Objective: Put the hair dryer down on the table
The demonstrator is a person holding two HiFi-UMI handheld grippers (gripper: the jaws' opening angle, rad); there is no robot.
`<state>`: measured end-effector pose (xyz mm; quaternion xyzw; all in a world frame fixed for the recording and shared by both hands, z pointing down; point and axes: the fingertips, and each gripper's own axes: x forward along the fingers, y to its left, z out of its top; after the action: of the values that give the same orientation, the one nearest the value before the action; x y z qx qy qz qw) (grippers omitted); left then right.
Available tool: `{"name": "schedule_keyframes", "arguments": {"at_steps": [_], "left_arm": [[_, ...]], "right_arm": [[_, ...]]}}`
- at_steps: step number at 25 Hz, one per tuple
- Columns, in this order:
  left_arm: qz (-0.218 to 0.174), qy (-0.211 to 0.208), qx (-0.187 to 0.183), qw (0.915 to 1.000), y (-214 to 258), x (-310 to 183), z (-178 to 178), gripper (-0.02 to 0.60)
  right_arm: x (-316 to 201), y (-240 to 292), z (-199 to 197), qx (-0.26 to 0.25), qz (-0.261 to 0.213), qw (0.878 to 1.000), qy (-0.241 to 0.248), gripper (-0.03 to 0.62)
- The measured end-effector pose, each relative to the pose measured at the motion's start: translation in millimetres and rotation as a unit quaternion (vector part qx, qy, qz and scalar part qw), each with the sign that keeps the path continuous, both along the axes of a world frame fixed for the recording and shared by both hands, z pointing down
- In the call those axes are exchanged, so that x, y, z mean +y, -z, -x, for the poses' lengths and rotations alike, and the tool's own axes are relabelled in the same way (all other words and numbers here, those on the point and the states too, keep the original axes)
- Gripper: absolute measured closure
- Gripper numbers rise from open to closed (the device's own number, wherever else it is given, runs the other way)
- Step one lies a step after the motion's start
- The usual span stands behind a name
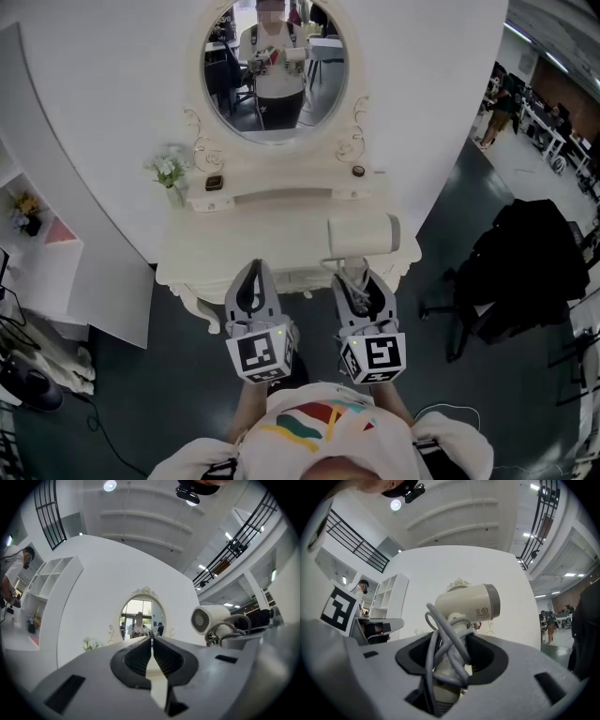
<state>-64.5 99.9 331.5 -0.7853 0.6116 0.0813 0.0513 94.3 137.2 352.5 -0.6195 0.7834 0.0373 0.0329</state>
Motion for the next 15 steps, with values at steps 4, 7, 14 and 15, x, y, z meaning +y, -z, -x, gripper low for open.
{"name": "schedule_keyframes", "arguments": {"at_steps": [4, 7, 14, 15], "left_arm": [[-0.007, 0.013, -0.016, 0.9998, 6, -34, 3, 0.574], [-0.006, 0.013, -0.014, 0.9998, 11, -58, 5, 0.574], [0.004, 0.007, -0.01, 0.9999, 18, -124, 13, 0.574], [0.006, 0.005, -0.009, 0.9999, 19, -135, 14, 0.574]], "right_arm": [[-33, 1, 4, -0.004, 0.007, 1.0, 0.005, 0.407], [-58, 3, 10, -0.004, 0.011, 1.0, 0.011, 0.407], [-122, 13, 21, 0.003, 0.013, 1.0, 0.011, 0.407], [-131, 15, 22, 0.003, 0.014, 1.0, 0.009, 0.407]]}}
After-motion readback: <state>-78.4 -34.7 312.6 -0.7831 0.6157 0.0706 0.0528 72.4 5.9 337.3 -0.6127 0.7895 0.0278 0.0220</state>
